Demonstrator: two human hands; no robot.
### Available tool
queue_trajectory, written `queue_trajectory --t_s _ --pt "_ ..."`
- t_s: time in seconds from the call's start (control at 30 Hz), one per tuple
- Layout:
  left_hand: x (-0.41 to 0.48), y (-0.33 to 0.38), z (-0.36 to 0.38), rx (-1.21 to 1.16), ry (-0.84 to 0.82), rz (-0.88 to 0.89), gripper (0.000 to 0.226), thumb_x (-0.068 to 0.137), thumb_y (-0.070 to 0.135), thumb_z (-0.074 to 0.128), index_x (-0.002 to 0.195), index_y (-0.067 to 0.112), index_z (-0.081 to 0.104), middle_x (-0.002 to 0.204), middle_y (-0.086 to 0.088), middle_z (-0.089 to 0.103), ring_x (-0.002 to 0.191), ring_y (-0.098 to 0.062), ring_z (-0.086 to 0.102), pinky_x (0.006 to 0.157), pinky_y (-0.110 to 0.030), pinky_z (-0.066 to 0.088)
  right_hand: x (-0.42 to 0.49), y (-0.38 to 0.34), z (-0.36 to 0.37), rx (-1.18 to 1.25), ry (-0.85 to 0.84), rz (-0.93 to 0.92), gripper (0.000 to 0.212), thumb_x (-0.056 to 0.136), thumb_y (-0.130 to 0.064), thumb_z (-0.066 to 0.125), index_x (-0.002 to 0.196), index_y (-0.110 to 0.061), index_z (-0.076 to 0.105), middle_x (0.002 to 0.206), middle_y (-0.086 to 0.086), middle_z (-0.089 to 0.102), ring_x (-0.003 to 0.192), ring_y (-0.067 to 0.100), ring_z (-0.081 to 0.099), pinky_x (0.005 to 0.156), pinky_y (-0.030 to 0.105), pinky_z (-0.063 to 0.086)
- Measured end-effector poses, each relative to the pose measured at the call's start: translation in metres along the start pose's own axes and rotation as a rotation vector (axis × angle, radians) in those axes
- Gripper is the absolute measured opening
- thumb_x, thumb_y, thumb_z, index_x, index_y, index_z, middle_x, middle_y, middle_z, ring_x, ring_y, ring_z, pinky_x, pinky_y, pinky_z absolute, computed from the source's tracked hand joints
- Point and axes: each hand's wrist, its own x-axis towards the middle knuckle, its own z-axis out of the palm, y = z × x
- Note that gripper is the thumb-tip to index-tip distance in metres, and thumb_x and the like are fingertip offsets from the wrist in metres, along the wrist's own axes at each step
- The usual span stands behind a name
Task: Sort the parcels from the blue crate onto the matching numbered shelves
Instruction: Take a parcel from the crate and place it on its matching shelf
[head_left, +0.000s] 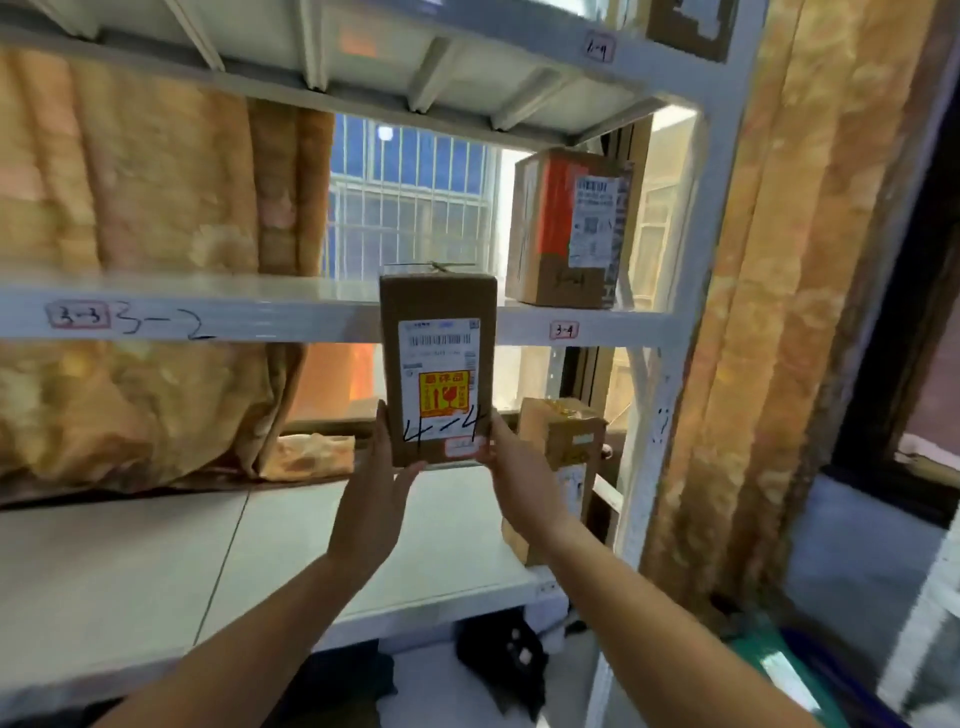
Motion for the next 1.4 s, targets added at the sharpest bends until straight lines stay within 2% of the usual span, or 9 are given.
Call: queue_trajectory --t_s 0.17,0.37,0.5,0.7,0.9,1.03,1.17,1.3,1.4 --pt "-0.034 -0.037 0.051 0.083 -0.044 -0.135 0.082 0.089 0.023 0.059 0.139 0.049 -0.001 0.146 0.005 0.043 0.129 -0.016 0.048 0.097 -0.023 0.035 -0.022 0.072 0.041 -0.051 -0.124 0.103 0.050 0.096 -0.019 0.051 0.141 -0.035 0.036 0.115 0.000 0.070 0.100 0.016 0.068 0.085 0.030 0.055" --pt "-0.055 -0.089 0.109 0.148 -0.146 -0.291 0.079 0.091 0.025 0.058 0.141 0.045 0.001 0.147 0.007 0.043 0.129 -0.017 0.048 0.105 -0.033 0.039 -0.047 0.144 0.089 -0.024 -0.201 0.233 0.050 0.092 -0.026 0.059 0.139 -0.036 0.043 0.117 -0.006 0.069 0.106 0.015 0.065 0.091 0.024 0.048" --pt "-0.056 -0.130 0.141 0.191 -0.206 -0.297 0.078 0.091 0.023 0.058 0.143 0.044 0.004 0.146 0.009 0.043 0.125 -0.019 0.052 0.101 -0.033 0.044 -0.050 0.185 0.123 -0.058 -0.208 0.337 0.051 0.092 -0.023 0.060 0.138 -0.037 0.043 0.113 -0.006 0.070 0.104 0.015 0.065 0.092 0.033 0.049" --pt "-0.056 -0.180 0.187 0.141 -0.241 -0.345 0.068 0.092 0.014 0.056 0.148 0.031 0.020 0.142 0.004 0.049 0.127 -0.021 0.051 0.103 -0.037 0.041 -0.049 0.228 0.164 -0.029 -0.243 0.384 0.042 0.094 -0.024 0.055 0.134 -0.034 0.046 0.111 -0.005 0.070 0.100 0.016 0.066 0.088 0.031 0.051" --pt "-0.051 -0.207 0.219 0.075 -0.287 -0.359 0.060 0.095 0.016 0.052 0.145 0.036 0.024 0.136 0.006 0.054 0.119 -0.015 0.056 0.090 -0.015 0.040 -0.052 0.260 0.185 0.064 -0.235 0.456 0.040 0.094 -0.024 0.055 0.130 -0.036 0.047 0.106 -0.014 0.065 0.094 0.006 0.059 0.082 0.020 0.043" --pt "-0.044 -0.214 0.237 0.068 -0.285 -0.365 0.059 0.095 0.013 0.051 0.145 0.029 0.024 0.134 0.002 0.055 0.117 -0.017 0.058 0.095 -0.028 0.048 -0.047 0.273 0.188 0.087 -0.189 0.487 0.032 0.096 -0.028 0.050 0.127 -0.037 0.048 0.100 -0.021 0.057 0.089 0.003 0.053 0.079 0.022 0.043" --pt "-0.053 -0.214 0.250 0.085 -0.283 -0.366 0.064 0.095 0.010 0.049 0.149 0.024 0.017 0.140 0.000 0.050 0.123 -0.017 0.053 0.101 -0.037 0.048 -0.053 0.281 0.191 0.041 -0.213 0.562 0.026 0.098 -0.028 0.044 0.124 -0.029 0.051 0.112 -0.004 0.066 0.102 0.018 0.062 0.090 0.037 0.053" --pt "-0.056 -0.216 0.257 0.129 -0.274 -0.359 0.064 0.095 0.010 0.049 0.150 0.018 0.017 0.141 -0.003 0.050 0.123 -0.020 0.053 0.098 -0.042 0.050 -0.056 0.286 0.193 0.126 -0.229 0.625 0.029 0.100 -0.033 0.038 0.128 -0.031 0.045 0.115 0.001 0.064 0.100 0.025 0.065 0.079 0.048 0.058" --pt "-0.057 -0.215 0.258 0.145 -0.292 -0.341 0.064 0.095 0.012 0.050 0.150 0.017 0.018 0.142 -0.002 0.048 0.125 -0.019 0.051 0.099 -0.042 0.049 -0.059 0.287 0.194 0.147 -0.218 0.645 0.038 0.100 -0.031 0.040 0.138 -0.031 0.038 0.120 0.001 0.062 0.103 0.024 0.064 0.081 0.049 0.058"
